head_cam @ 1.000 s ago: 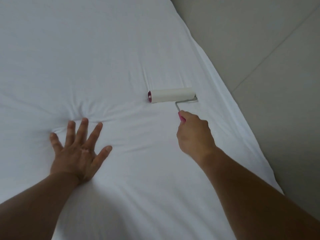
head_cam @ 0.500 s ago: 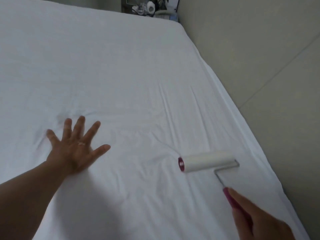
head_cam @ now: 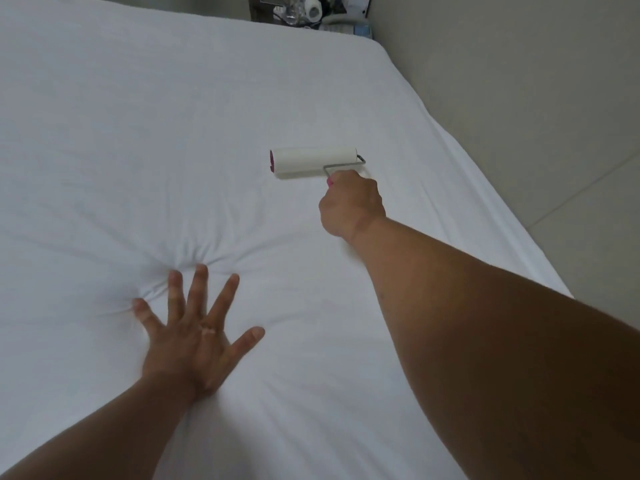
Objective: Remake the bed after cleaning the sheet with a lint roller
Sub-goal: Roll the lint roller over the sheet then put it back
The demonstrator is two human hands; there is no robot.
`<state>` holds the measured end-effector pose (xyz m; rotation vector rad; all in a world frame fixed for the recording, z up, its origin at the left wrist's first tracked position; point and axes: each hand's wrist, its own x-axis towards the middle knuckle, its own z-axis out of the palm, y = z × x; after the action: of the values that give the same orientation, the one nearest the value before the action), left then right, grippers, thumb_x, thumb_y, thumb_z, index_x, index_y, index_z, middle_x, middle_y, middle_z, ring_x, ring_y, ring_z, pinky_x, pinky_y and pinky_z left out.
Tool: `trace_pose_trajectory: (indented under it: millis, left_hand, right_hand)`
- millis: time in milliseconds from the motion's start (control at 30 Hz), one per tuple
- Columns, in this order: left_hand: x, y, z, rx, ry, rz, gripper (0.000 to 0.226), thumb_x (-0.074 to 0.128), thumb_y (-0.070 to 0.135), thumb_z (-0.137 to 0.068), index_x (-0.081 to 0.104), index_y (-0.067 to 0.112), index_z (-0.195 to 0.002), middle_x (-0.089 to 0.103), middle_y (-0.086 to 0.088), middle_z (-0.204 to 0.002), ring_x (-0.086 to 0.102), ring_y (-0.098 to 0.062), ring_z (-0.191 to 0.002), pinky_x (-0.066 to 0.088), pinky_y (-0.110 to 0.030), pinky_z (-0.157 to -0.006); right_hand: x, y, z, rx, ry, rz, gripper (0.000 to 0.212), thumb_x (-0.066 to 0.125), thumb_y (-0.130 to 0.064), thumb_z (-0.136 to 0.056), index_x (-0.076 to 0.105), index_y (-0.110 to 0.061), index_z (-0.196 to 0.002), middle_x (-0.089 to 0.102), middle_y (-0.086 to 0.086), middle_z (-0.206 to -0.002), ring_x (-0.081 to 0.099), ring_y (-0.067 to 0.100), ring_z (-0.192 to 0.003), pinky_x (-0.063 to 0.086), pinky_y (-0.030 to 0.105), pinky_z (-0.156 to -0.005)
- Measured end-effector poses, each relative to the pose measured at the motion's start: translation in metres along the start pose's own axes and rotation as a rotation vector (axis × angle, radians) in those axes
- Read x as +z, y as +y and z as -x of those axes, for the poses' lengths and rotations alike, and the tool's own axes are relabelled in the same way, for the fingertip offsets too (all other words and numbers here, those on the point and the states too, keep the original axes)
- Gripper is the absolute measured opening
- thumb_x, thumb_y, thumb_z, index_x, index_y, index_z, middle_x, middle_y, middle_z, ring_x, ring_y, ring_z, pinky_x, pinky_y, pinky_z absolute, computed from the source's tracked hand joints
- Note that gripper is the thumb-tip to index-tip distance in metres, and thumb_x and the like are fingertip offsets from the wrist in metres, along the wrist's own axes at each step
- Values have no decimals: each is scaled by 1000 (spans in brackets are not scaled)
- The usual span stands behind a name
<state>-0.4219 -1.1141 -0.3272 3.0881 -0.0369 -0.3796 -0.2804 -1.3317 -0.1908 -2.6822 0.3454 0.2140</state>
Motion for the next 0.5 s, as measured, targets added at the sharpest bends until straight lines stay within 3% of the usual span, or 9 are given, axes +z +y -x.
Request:
trace_pose_trajectory:
  millis: [67,167,267,400,500]
  left_hand:
    - [2,-1,0,6,-6,-1,90,-16,90,-71,-33,43,-146,-35,-3,-159,-32,-37,-146,-6,-76,-109]
    - [2,-2,0,11,-5,11,90,-16,90,-71,-35,43,-145,-36,-3,-159,-33,-37,-145,-8,-76,-109]
    - [0,-3,1,17,-8,15,91,-15,91,-70,-34,44,-146,-33,-2,-161,-32,-36,-146,-9,-75,-109]
    - [-4,-4,3,25,-21,36,94,-13,94,-68,-29,47,-148,-30,0,-162,-29,-35,-147,-9,-75,-109]
    - [-10,-5,4,26,-48,55,96,-9,97,-66,-24,49,-148,-28,2,-163,-27,-33,-148,-8,-75,-109]
  right_hand:
    - [9,1,4,28,-15,-17,29,50,-14,-90,60,-22,-116,57,5,-111,60,30,-105,43,27,-76]
    - [22,12,25,50,12,-53,25,46,-12,-86,60,-21,-104,55,3,-99,54,31,-87,44,29,-72]
    - [24,22,48,73,18,-47,28,46,-12,-87,59,-24,-108,55,3,-102,56,32,-92,46,30,-75]
    - [21,38,85,103,19,-13,14,44,-10,-82,51,-22,-87,51,3,-90,45,30,-75,37,29,-65]
    - [23,57,120,140,2,-39,30,45,-12,-84,62,-24,-105,56,3,-98,50,29,-79,40,28,-68]
